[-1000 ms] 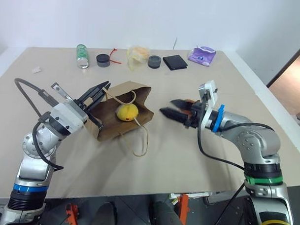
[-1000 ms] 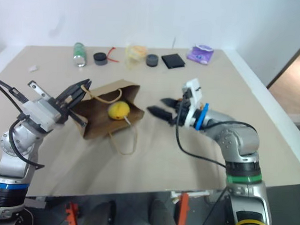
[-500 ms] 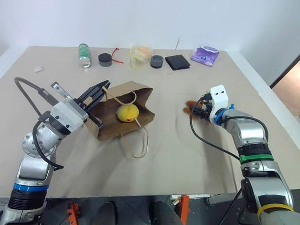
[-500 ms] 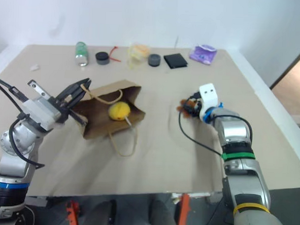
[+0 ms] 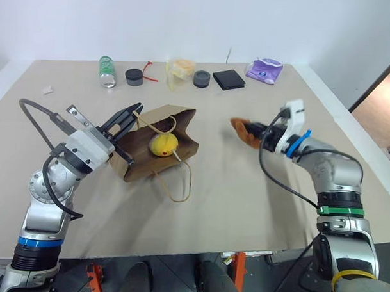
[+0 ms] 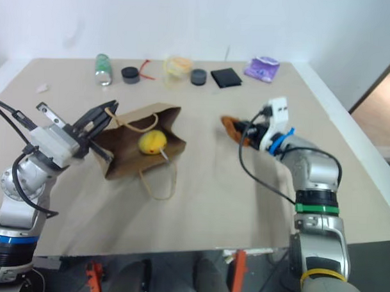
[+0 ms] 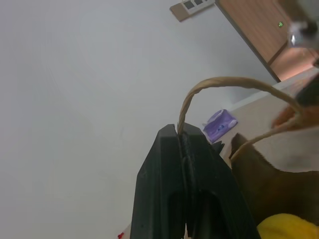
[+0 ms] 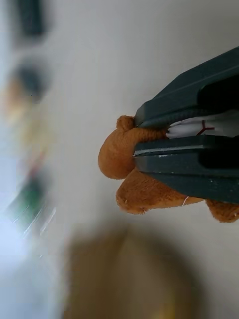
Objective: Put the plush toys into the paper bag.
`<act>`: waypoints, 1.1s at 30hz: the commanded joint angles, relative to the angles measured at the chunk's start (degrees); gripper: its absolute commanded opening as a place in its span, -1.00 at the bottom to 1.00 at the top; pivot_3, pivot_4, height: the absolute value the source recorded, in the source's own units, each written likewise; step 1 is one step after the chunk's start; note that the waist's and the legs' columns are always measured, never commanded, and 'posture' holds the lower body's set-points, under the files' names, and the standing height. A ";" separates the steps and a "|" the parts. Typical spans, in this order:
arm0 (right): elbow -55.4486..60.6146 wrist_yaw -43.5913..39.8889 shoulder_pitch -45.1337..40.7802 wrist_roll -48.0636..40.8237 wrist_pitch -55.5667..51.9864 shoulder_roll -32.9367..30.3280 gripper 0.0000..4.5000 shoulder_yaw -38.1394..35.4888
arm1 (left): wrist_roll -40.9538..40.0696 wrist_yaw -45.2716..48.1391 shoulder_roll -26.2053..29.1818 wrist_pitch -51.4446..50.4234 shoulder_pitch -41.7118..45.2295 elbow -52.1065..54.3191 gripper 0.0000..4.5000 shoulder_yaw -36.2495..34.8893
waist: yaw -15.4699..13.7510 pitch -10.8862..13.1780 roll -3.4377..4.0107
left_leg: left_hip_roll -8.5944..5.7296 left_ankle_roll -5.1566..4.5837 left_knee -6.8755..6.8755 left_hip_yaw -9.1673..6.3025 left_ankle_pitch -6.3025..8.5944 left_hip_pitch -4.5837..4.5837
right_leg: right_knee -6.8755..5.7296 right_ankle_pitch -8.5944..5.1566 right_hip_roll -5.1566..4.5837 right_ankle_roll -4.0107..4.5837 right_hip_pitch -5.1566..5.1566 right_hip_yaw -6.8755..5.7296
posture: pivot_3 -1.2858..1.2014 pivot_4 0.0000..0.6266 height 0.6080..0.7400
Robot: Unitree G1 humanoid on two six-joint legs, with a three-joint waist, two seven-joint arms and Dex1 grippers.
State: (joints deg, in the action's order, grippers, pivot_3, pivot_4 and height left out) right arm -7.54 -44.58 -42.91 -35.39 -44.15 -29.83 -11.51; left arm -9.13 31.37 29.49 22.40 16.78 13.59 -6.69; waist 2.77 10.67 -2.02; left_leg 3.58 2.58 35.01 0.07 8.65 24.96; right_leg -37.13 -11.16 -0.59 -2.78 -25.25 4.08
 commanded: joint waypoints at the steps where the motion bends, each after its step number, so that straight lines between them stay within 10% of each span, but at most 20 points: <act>1: 13.73 -2.55 3.36 -9.51 -9.40 -0.41 -0.97 1.34 | -0.75 -0.45 0.01 0.47 0.80 0.26 -1.00 -0.98 | -0.06 -0.05 -0.08 | 0.03 0.00 -0.02 -0.05 0.00 -0.01 | 0.00 -0.06 0.03 0.10 0.02 -0.04 | 0.03 -0.52 1.00; 31: 2.57 23.50 -2.93 8.90 -1.32 35.99 -0.97 21.40 | 0.23 -1.56 -1.62 0.05 -0.16 1.97 -1.00 -0.02 | 0.01 -0.07 -0.10 | 0.12 0.00 0.05 -0.10 -0.04 0.00 | 0.00 0.10 0.24 0.41 -0.06 0.02 | 0.03 -0.52 1.00; 33: 5.48 21.03 -1.96 7.70 -1.12 34.98 -0.50 20.93 | 0.26 -1.56 -1.55 0.04 -0.33 2.10 -1.00 -0.05 | 0.01 -0.07 -0.11 | 0.12 0.00 0.05 -0.10 -0.04 0.01 | 0.00 0.10 0.23 0.41 -0.06 0.02 | 0.03 -0.52 1.00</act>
State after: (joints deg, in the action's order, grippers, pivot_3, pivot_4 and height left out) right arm -5.64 -21.96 -44.77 -26.71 -46.57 5.25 10.02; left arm -8.93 30.34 27.90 22.13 16.47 13.19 -6.44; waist 2.78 10.61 -2.12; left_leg 3.70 2.58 35.06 -0.04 8.62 24.97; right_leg -37.12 -11.06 -0.36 -2.37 -25.31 4.10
